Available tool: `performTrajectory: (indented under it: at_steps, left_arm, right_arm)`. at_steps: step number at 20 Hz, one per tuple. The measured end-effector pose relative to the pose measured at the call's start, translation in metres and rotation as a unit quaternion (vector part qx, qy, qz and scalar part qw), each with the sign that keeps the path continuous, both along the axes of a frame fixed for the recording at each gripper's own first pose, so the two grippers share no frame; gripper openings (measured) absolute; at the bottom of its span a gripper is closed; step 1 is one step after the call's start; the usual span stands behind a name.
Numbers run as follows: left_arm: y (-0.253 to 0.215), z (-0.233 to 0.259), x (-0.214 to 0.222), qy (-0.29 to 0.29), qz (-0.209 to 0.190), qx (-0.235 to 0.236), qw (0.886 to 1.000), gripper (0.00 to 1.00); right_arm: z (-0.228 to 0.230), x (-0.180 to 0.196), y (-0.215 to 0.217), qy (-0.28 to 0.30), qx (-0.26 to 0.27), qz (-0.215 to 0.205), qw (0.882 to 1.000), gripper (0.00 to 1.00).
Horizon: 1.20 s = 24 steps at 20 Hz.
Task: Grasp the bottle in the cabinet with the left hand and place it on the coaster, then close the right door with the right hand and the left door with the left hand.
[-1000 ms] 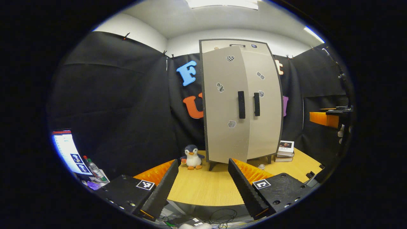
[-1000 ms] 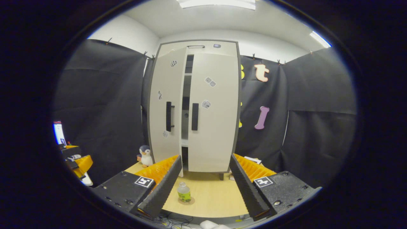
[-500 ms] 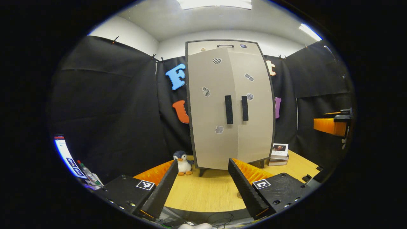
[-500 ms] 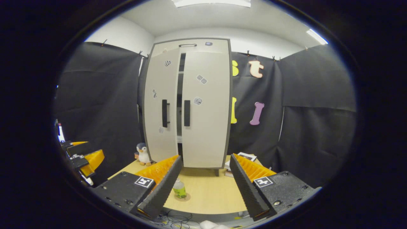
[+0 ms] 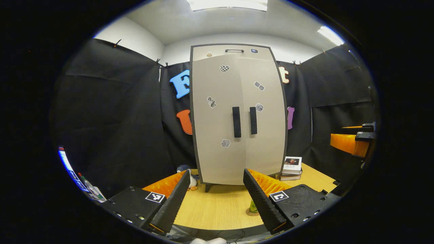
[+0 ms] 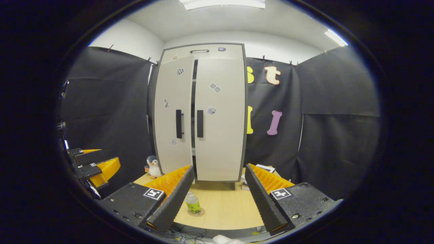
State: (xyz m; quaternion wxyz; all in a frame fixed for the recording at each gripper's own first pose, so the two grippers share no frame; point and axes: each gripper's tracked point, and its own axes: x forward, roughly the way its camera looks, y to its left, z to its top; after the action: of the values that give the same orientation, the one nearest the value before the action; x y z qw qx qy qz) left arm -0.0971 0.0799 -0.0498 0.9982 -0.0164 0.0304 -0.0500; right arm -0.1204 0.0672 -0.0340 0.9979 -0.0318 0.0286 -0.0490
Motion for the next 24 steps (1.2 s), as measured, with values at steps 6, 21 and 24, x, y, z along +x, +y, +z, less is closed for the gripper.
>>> performTrajectory:
  at_steps: [6,21,24]
  left_arm:
    - [0.017,-0.002,-0.001,0.004,0.01,0.001,1.0,0.96]
    - [0.048,0.008,-0.019,-0.009,0.031,0.009,0.999,0.96]
    - [0.047,0.008,-0.02,-0.007,0.028,0.008,1.0,0.96]
  right_arm:
    - [-0.002,0.01,0.021,0.006,0.004,0.014,1.0,1.0]
    - [0.013,0.013,0.026,-0.011,-0.01,0.012,1.0,0.99]
    - [0.013,0.012,0.026,-0.01,-0.012,0.012,1.0,0.99]
